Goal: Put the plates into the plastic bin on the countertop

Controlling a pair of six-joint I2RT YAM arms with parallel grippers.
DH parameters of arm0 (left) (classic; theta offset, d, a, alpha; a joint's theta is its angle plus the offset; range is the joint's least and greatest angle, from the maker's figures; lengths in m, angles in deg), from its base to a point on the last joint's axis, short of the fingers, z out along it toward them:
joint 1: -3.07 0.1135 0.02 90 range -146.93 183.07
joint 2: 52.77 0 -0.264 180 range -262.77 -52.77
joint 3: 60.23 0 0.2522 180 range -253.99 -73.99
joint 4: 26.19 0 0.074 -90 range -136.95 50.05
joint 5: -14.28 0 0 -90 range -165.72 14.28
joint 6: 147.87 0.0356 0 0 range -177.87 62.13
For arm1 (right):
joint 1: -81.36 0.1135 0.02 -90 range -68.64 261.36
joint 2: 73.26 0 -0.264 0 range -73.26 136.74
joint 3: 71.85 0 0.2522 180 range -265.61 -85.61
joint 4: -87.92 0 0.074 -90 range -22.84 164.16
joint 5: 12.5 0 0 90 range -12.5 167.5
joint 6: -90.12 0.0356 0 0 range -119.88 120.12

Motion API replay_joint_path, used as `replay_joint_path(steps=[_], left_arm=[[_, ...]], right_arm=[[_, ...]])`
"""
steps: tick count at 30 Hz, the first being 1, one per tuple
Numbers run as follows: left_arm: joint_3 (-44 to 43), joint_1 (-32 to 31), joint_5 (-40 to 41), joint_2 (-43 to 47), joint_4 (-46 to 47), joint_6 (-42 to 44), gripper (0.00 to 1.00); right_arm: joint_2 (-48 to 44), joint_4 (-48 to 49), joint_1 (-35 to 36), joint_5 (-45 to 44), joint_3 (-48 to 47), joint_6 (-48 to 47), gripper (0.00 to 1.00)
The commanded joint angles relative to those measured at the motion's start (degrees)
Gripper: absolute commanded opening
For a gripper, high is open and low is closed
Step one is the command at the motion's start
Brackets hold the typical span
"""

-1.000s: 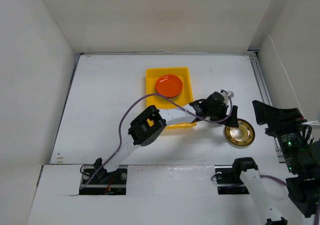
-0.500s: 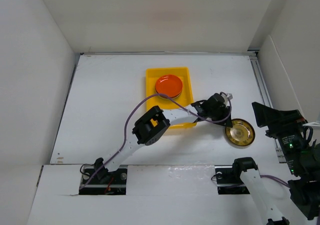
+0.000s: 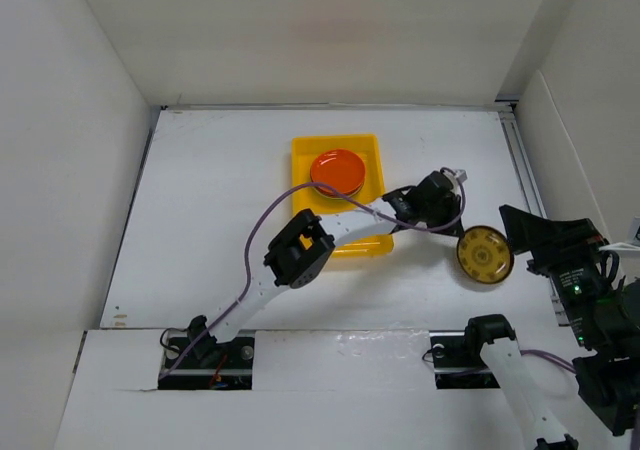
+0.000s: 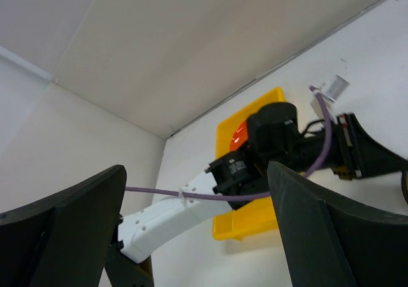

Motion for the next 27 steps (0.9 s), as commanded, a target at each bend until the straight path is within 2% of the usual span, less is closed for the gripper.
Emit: replay_joint_path(steps=[1,4,11,19,24,27], left_arm=[[-6.58,3.97,4.36,6.77,-1.64,0.24,0.0],[-5.89,7.39,6.04,9.49,-2.88,-0.46,0.0],[2.63,17.23,13.85,17.14,-6.31,-2.21,0.0],[21.26,33.65,14.47,31.21,-4.2,-2.74,0.0],[31.8,38.16,13.68,37.01,-1.65,-2.13,0.0],[33.14,38.69,14.21,38.34,-1.65,-1.61,0.0]], right_arm=[[-0.38,3.44,0.49,0.51,1.04,-0.27,0.98],[-0.38,3.44,0.49,0.51,1.05,-0.27,0.98],[-0.38,3.44,0.49,0.51,1.57,-0.27,0.98],[0.14,5.2,0.49,2.18,3.69,0.25,0.98],[0.67,7.04,0.49,3.32,4.92,0.78,0.98],[1.2,7.57,0.49,3.32,5.44,0.78,0.98]])
